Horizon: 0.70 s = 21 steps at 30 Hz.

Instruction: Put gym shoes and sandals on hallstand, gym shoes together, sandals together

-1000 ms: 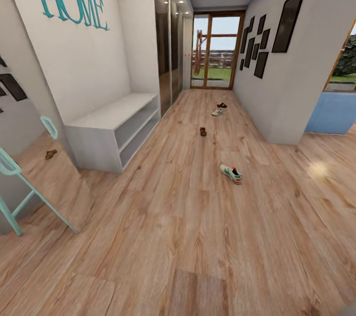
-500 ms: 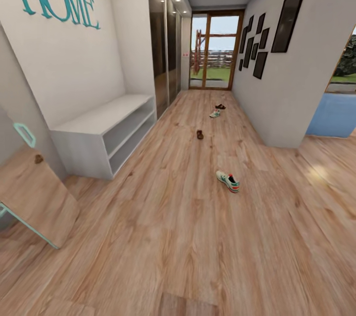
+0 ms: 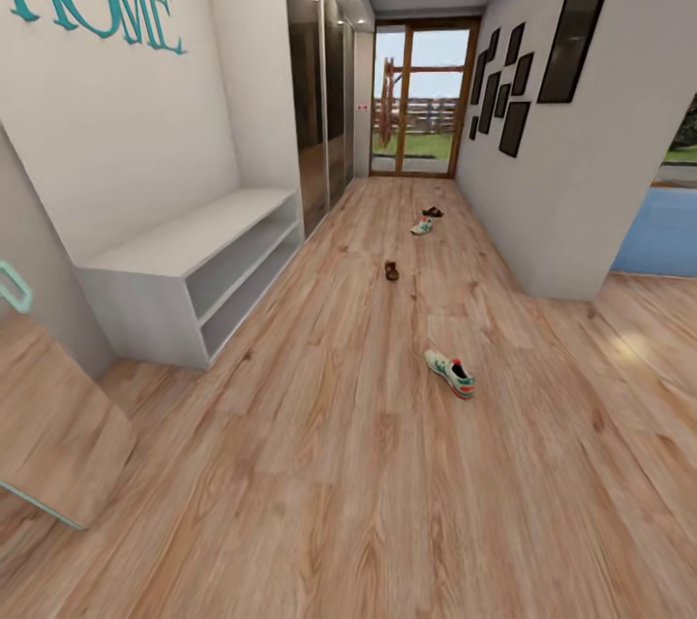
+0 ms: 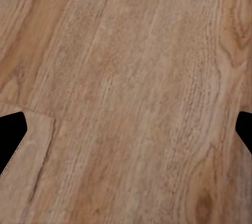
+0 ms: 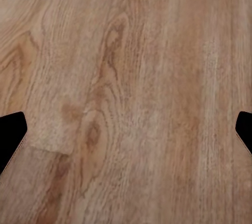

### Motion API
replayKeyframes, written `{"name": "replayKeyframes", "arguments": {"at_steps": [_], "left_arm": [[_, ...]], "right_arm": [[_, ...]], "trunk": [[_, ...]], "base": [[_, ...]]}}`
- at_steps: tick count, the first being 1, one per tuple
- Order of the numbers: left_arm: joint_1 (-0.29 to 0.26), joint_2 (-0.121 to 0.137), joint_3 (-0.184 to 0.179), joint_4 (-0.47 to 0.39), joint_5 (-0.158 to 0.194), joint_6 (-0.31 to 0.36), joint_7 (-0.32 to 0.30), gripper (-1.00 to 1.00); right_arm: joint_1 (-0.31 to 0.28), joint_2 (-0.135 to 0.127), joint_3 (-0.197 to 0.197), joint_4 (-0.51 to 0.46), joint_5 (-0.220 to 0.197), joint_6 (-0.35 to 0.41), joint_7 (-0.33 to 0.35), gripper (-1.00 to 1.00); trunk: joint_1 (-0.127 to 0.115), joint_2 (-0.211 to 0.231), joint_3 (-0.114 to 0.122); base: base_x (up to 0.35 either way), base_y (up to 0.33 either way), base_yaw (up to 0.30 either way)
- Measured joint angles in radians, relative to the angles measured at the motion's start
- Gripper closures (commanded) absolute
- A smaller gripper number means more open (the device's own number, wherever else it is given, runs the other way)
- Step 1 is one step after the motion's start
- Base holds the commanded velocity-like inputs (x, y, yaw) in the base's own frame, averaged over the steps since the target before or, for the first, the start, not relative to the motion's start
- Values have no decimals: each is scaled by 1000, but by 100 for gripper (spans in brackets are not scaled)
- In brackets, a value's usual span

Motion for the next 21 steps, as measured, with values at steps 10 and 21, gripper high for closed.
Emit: {"name": "replayKeyframes", "arguments": {"at_steps": [10,21], "left_arm": [[0,0,0,0,0,0,0,-100],[0,0,0,0,0,0,0,-100]], "right_arm": [[0,1,0,0,1,0,0,-100],[0,1,0,0,1,0,0,-100]], "trunk": [[0,0,0],[0,0,0]], "base": [[339,-1,0],[339,0,0]]}}
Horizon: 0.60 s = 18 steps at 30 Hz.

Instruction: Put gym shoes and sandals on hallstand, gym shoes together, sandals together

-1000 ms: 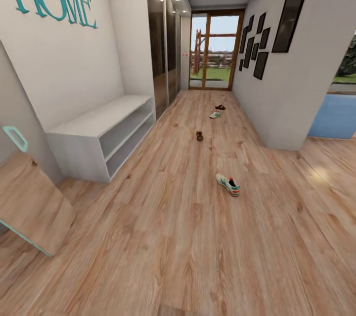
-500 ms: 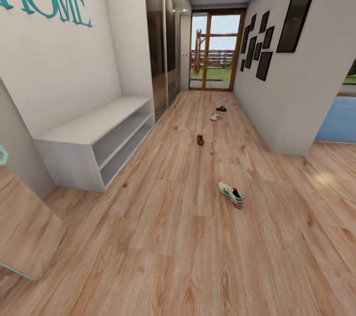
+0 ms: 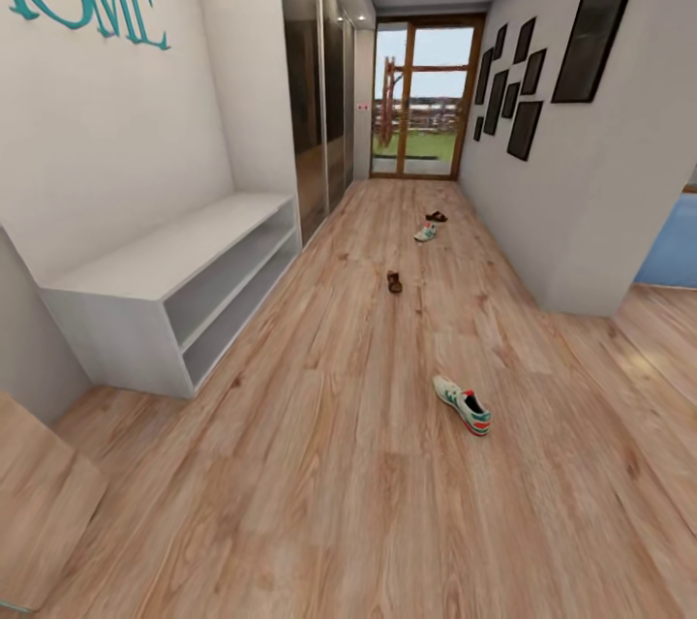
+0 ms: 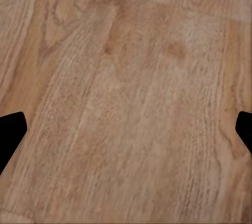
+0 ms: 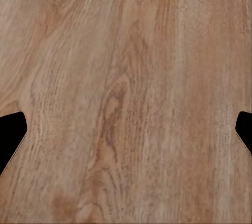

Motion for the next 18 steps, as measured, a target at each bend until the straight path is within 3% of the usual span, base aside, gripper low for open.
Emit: {"name": "replayKeyframes", "arguments": {"at_steps": [18], "left_arm": [[0,0,0,0,0,0,0,-100]], "right_arm": [[0,0,0,0,0,0,0,-100]], "trunk": [[0,0,0]], "base": [[339,0,0]]}}
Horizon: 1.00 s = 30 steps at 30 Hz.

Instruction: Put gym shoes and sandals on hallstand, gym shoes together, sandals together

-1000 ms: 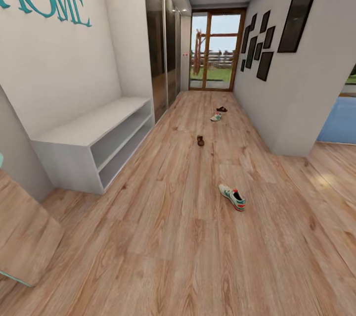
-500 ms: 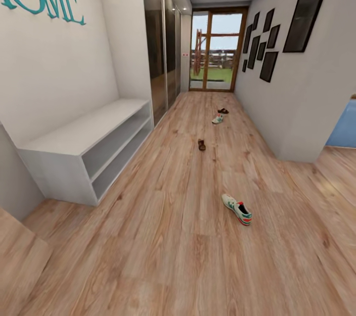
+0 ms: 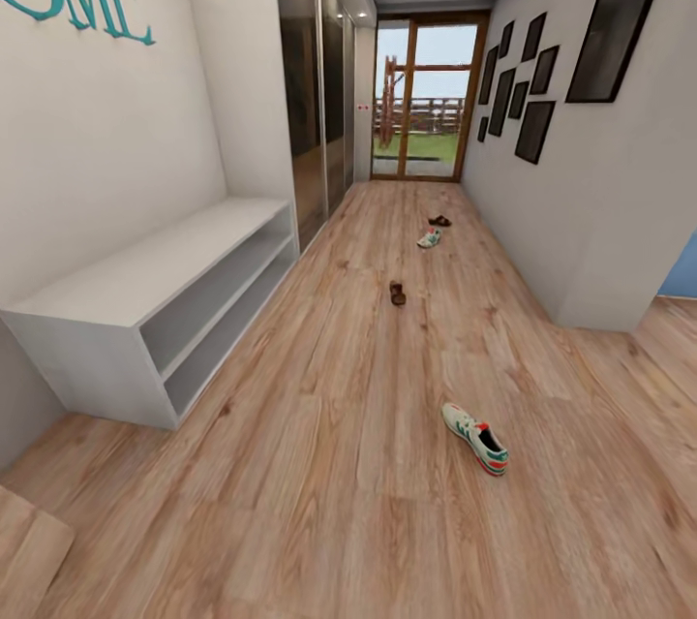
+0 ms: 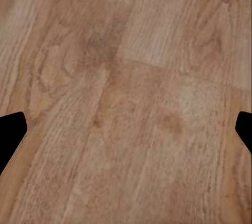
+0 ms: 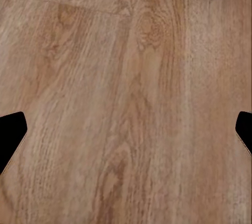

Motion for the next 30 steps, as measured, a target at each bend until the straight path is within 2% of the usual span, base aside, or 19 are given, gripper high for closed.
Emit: {"name": "replayKeyframes", "arguments": {"at_steps": [20,30], "left_arm": [[0,0,0,0,0,0,0,-100],[0,0,0,0,0,0,0,-100]], "right_arm": [[0,0,0,0,-1,0,0,-100],[0,0,0,0,-1,0,0,-100]], "trunk": [[0,0,0],[0,0,0]], "base": [[338,-2,0],[275,-139,0]]}}
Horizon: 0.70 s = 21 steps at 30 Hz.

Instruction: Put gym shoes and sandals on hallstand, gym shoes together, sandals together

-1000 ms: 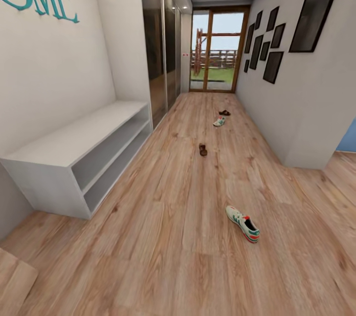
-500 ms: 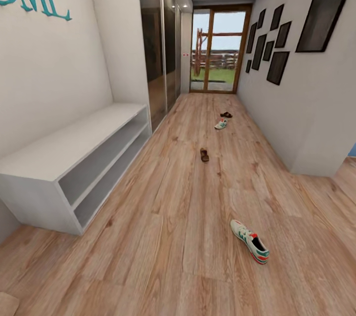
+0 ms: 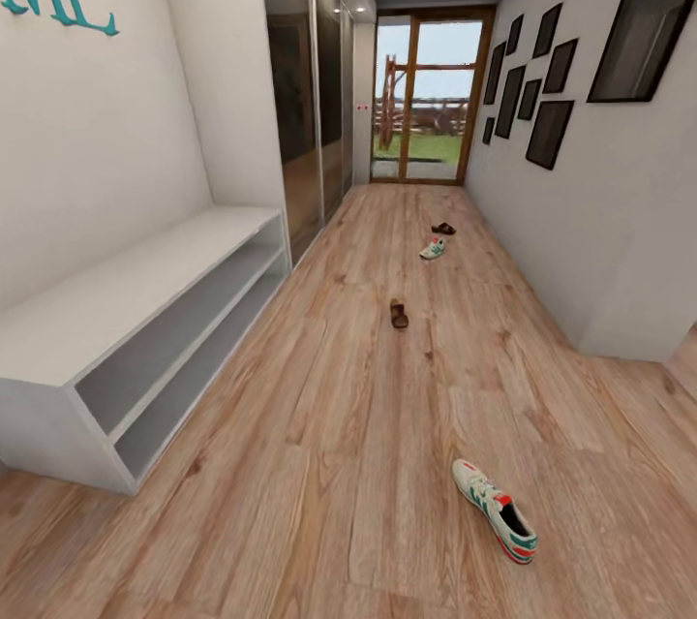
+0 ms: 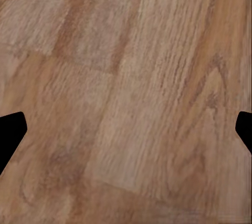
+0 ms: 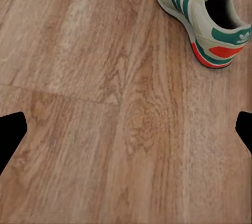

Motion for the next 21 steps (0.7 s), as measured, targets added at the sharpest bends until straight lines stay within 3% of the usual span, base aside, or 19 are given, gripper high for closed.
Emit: {"name": "replayKeyframes", "arguments": {"at_steps": [10,21], "left_arm": [[0,0,0,0,1,0,0,-100],[0,0,0,0,1,-1,0,-100]], "right_arm": [[0,0,0,0,0,0,0,-100],[0,0,0,0,0,0,0,-100]], "trunk": [[0,0,0],[0,0,0]], "base": [[140,-242,0],[38,-234,0]]}}
